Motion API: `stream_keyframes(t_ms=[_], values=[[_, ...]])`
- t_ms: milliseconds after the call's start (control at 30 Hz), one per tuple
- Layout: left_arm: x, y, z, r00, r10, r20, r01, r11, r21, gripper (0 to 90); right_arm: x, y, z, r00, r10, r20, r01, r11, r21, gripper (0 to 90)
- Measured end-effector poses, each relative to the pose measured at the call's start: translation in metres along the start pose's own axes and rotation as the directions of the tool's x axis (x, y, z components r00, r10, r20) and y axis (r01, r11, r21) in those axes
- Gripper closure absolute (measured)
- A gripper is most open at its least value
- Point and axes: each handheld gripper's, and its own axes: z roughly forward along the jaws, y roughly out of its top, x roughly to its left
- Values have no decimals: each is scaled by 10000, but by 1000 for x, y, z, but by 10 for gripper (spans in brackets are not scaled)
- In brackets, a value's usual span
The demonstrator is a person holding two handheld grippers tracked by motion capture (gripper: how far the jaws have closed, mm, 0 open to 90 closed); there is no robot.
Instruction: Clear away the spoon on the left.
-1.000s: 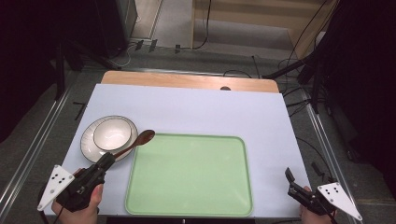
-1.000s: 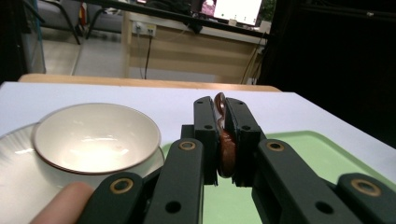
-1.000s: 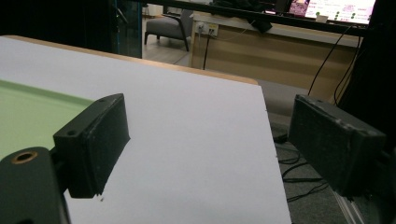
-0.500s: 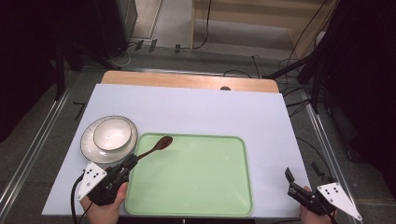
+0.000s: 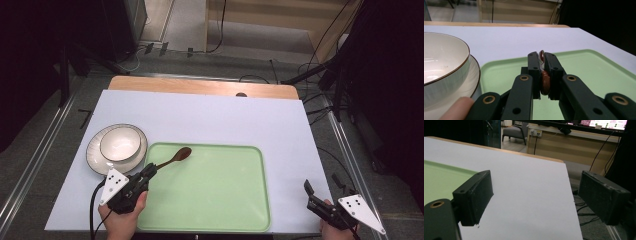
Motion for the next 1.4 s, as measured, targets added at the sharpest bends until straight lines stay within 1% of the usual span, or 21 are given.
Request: stream_keyframes(t_ms=[233,300,500,567,633,700,733,767,833,867,900,933,967,1000,1067,1100,1167,1233,1267,1333,1400], values=[[-3,-5,6,10000,94,-21,-93,9990,441,843,-1,0,0,10000,36,7,-36,10000,-4,132],[-4,-6,7,10000,47,43,-49,9986,536,842,-1,0,0,10000,30,2,-30,10000,-11,133],[-6,-9,11,9997,240,2,-240,9965,805,834,-1,-1,0,10000,27,18,-27,10000,-2,133],[-7,-11,12,9996,223,157,-237,9950,968,803,-1,-1,0,10000,38,4,-38,10000,-11,133],[-6,-11,12,9992,205,349,-242,9939,1077,736,-1,-1,0,10000,46,17,-46,10000,-26,133],[-6,-11,12,9991,266,319,-298,9942,1038,673,-2,0,-1,10000,66,47,-66,10000,-52,133],[-6,-11,12,9991,266,319,-298,9942,1038,662,-2,0,-1,9999,86,57,-86,9999,-52,133],[-5,-10,13,9989,148,439,-193,9944,1037,671,-2,-1,-1,10000,75,55,-75,10000,-57,133],[-6,-9,14,9987,218,457,-266,9938,1083,691,-2,-1,-1,10000,75,37,-75,10000,-43,133],[-6,-8,15,9981,174,588,-244,9923,1211,781,-2,-1,-1,9999,94,39,-94,9999,-34,133],[-6,-7,17,9964,70,842,-178,9916,1284,812,-1,-1,0,10000,93,34,-93,10000,-25,133],[-7,-6,19,9934,25,1150,-181,9908,1342,812,-1,-1,0,10000,93,34,-93,10000,-25,133],[-8,-4,21,9920,93,1262,-276,9892,1439,853,-1,-1,0,10000,83,39,-83,10000,-19,133],[-9,0,23,9911,121,1326,-308,9897,1401,897,-1,-1,0,10000,75,38,-75,10000,-11,133],[-10,6,28,9867,-60,1626,-199,9874,1571,900,-1,-1,0,10000,60,41,-60,10000,-19,133],[-11,8,32,9847,-60,1742,-228,9864,1628,900,-1,-1,0,9999,89,48,-89,10000,-17,133],[-16,13,44,9811,-80,1935,-312,9795,1988,900,-1,-1,1,10000,76,39,-76,10000,-33,133],[-19,16,53,9796,-109,2009,-351,9740,2239,900,-1,-1,1,9999,103,43,-103,9999,-13,133],[-22,17,60,9799,-139,1990,-370,9676,2496,900,-1,-1,1,10000,84,26,-83,10000,-24,133],[-27,19,76,9794,-108,2017,-532,9496,3088,900,-1,-1,2,10000,82,38,-82,10000,-37,133],[-35,20,90,9800,89,1987,-785,9353,3451,900,-1,-1,2,9999,135,23,-135,9999,-74,133]])
